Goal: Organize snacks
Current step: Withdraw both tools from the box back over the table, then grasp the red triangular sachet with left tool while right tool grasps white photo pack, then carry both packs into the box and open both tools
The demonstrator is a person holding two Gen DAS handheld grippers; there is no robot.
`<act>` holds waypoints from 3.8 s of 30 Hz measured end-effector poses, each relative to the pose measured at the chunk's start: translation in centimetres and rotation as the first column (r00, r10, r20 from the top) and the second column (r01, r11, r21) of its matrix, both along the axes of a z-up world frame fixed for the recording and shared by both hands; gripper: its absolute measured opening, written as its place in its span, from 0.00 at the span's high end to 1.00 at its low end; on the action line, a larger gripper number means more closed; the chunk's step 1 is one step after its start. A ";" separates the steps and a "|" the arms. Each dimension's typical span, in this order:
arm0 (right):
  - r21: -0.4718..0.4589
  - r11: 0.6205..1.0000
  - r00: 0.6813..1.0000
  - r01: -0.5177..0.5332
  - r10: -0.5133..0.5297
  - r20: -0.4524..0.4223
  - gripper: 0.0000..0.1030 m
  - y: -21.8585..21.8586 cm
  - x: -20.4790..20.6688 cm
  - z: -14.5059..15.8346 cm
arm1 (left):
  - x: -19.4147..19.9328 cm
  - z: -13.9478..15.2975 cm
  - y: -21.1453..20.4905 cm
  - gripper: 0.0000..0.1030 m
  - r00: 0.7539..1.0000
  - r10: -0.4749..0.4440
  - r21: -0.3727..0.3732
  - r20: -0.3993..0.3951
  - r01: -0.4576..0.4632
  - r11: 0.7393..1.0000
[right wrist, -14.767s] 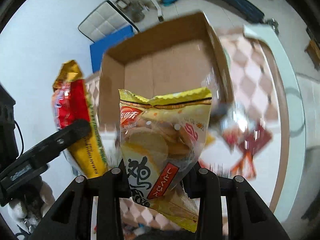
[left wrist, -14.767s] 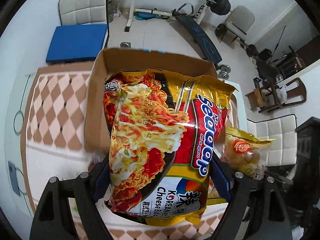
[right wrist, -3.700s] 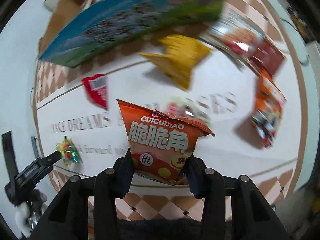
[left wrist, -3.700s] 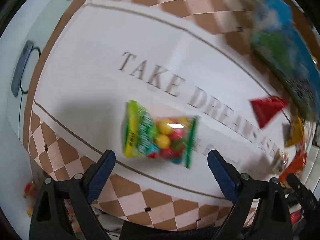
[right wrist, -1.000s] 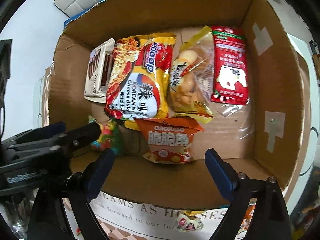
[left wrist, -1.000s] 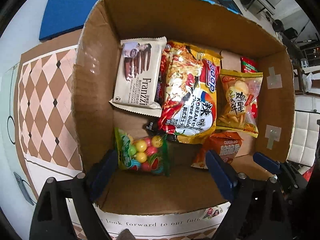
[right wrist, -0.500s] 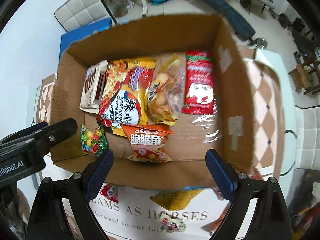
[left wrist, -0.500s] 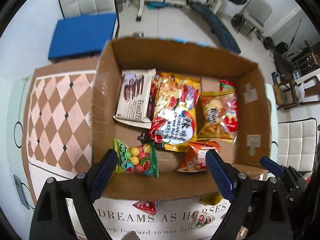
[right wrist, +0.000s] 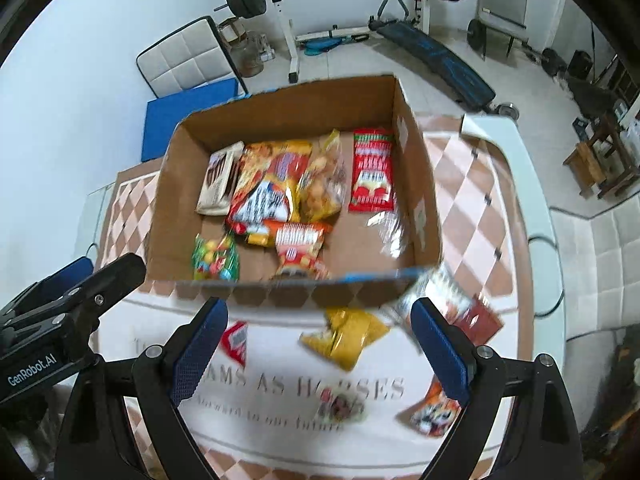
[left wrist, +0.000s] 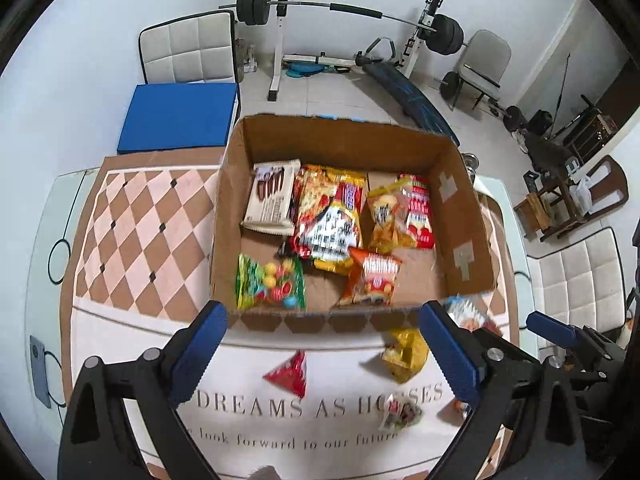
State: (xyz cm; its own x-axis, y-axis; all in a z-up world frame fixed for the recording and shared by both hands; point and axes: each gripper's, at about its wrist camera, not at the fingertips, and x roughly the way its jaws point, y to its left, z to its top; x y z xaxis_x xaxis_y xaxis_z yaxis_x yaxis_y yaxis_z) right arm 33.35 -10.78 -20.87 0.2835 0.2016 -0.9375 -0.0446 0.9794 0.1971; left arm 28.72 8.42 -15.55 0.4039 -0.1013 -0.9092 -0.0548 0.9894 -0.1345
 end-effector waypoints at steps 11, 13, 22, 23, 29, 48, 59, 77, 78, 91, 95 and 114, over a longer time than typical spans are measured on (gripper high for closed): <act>0.069 0.995 0.961 0.078 -0.057 -0.269 0.08 -2.2 -5.6 -10.2 | -3.9 -10.8 2.1 0.04 0.963 0.091 0.069 -0.255 -0.075 0.995; 0.085 0.991 0.944 0.105 -0.073 -0.323 0.08 -2.4 -6.2 -12.6 | -4.1 -12.7 2.3 0.04 0.950 0.093 0.047 -0.296 -0.083 0.995; 0.099 0.981 0.889 0.169 -0.109 -0.445 0.08 -2.2 -7.1 -19.1 | -2.4 -18.5 2.0 0.04 0.912 0.094 0.024 -0.400 -0.091 0.996; 0.096 0.980 0.884 0.176 -0.114 -0.454 0.09 -2.2 -7.2 -19.5 | -2.2 -19.0 1.9 0.04 0.909 0.090 0.026 -0.408 -0.087 0.996; 0.087 0.977 0.863 0.195 -0.129 -0.489 0.15 -1.8 -7.3 -21.2 | -1.3 -20.6 1.2 0.05 0.902 0.077 0.039 -0.426 -0.067 0.997; 0.023 0.991 0.876 0.128 -0.102 -0.472 0.42 2.0 -8.0 -21.1 | -2.1 -21.5 1.5 0.50 0.905 0.058 0.006 -0.422 -0.061 0.998; 0.046 0.991 0.884 0.123 -0.088 -0.459 0.49 3.5 -9.3 -20.2 | -4.5 -19.0 1.2 0.50 0.912 0.048 -0.013 -0.408 -0.058 0.998; 0.075 0.994 0.886 0.084 -0.040 -0.461 0.52 2.4 -7.7 -20.2 | -10.0 -19.7 -2.2 0.50 0.899 0.004 -0.031 -0.438 -0.019 0.999; 0.066 0.995 0.884 0.077 -0.037 -0.466 0.52 2.6 -7.5 -20.5 | -9.9 -19.9 -2.3 0.50 0.898 0.003 -0.030 -0.440 -0.018 0.999; 0.026 0.999 0.904 0.028 -0.014 -0.427 0.57 3.4 -7.4 -20.5 | -9.7 -19.0 -2.0 0.50 0.903 0.009 -0.037 -0.430 -0.028 0.999; 0.064 0.998 0.912 0.028 0.000 -0.410 0.57 2.6 -8.0 -18.7 | -9.1 -16.8 -1.7 0.50 0.915 0.000 -0.069 -0.403 -0.030 0.997; 0.165 0.985 0.993 0.042 -0.023 -0.114 0.57 -2.0 3.8 -2.7 | 4.9 -3.0 -1.9 0.50 0.984 -0.054 -0.129 -0.171 0.032 0.991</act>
State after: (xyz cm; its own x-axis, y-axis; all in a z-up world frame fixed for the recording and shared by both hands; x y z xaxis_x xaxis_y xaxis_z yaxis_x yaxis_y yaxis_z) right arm 37.18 -12.74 -23.56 0.1879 0.3505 -0.9175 0.0180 0.9328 0.3600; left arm 33.58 6.55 -18.56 0.2336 -0.2324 -0.9441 -0.0458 0.9673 -0.2495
